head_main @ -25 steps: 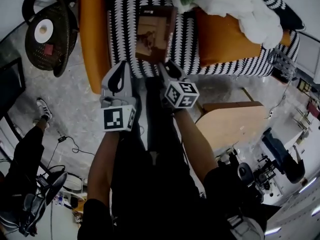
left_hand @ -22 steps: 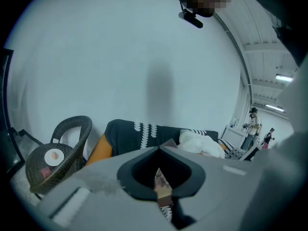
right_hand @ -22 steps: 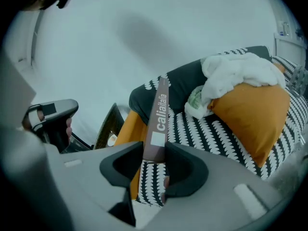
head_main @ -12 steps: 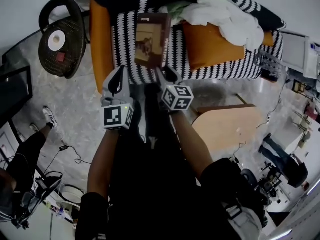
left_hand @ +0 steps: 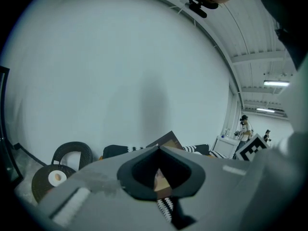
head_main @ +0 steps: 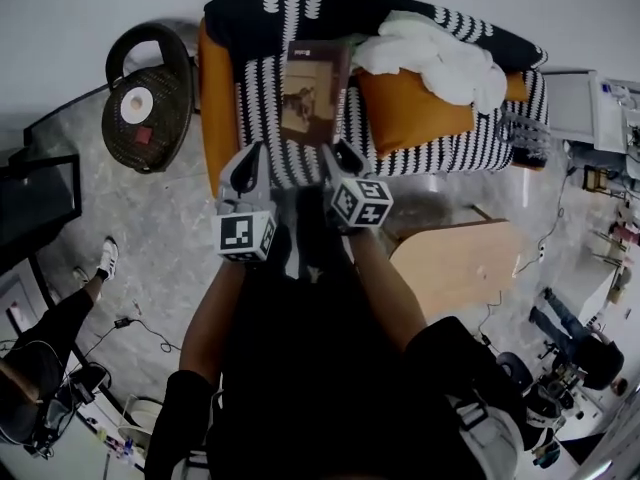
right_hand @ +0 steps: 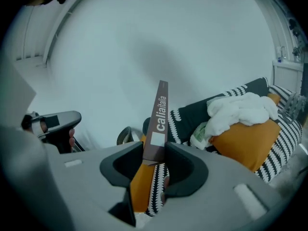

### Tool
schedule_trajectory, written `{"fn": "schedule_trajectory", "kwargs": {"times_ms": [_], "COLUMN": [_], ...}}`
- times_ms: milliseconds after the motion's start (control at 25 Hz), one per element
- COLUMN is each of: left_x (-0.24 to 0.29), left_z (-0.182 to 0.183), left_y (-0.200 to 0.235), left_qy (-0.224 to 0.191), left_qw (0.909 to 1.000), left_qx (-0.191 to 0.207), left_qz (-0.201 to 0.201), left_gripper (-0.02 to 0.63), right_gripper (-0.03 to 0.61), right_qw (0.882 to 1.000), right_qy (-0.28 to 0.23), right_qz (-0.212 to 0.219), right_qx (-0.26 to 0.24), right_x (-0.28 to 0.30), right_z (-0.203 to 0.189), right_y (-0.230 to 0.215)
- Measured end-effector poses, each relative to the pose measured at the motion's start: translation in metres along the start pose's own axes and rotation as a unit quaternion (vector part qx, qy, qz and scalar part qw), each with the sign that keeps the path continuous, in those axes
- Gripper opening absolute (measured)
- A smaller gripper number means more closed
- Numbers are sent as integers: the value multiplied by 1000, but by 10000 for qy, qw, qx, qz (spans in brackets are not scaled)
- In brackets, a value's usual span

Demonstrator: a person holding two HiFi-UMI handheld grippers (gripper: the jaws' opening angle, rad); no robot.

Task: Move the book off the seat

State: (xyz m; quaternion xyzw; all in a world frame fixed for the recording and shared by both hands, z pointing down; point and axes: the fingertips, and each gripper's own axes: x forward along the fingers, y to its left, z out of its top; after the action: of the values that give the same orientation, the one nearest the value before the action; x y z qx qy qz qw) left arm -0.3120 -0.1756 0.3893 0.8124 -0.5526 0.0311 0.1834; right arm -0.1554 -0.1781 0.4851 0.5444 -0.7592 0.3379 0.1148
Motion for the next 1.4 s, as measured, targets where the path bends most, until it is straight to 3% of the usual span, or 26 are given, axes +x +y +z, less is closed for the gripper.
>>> {"fn": "schedule_trajectory", "kwargs": {"times_ms": [320, 720, 1400], "left_x": [-17, -43, -74], "left_z": [45, 72, 83], "left_y": [-4, -27, -60], "left_qy": [-287, -384, -458], "left_qw": [9995, 9980, 9969], "left_qx": [42, 208, 250], "left_qz": [-148, -451, -584], "left_gripper": [6, 6, 6], "right_gripper": [155, 153, 153], "right_qw": [9984, 9940, 9886], "right_qy": [-548, -1046, -1442], "right_qz": [-96, -230, -114], "right_qx": [-112, -200, -418], "right_x": [-48, -104, -151], "right_z": [40, 62, 91], "right_y": [25, 45, 64]}}
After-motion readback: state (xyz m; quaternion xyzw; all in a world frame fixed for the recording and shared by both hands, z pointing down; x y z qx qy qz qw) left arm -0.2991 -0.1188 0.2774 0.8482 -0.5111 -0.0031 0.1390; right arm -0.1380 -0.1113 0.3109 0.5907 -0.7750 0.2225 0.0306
